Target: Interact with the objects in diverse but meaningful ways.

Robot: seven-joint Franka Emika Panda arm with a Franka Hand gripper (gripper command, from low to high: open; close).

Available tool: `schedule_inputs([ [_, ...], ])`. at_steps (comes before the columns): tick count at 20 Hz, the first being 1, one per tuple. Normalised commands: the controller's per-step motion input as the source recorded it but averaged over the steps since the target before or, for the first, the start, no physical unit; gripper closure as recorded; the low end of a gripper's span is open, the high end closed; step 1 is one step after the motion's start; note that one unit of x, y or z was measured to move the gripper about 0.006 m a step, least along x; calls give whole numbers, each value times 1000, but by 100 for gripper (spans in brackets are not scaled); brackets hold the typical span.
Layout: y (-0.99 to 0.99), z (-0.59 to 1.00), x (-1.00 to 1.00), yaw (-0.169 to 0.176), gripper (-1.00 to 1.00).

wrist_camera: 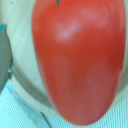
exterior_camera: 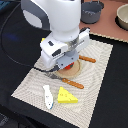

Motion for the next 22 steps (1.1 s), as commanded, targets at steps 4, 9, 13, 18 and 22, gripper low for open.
schedule_inputs([
  [4, -326, 916, -59, -1, -100],
  [9, -546, 490, -43, -3, -100],
  [13, -769, 44, -111, -23, -100],
  [18, -801, -50, -153, -7, -100],
  [22, -782, -151, -236, -4, -100],
])
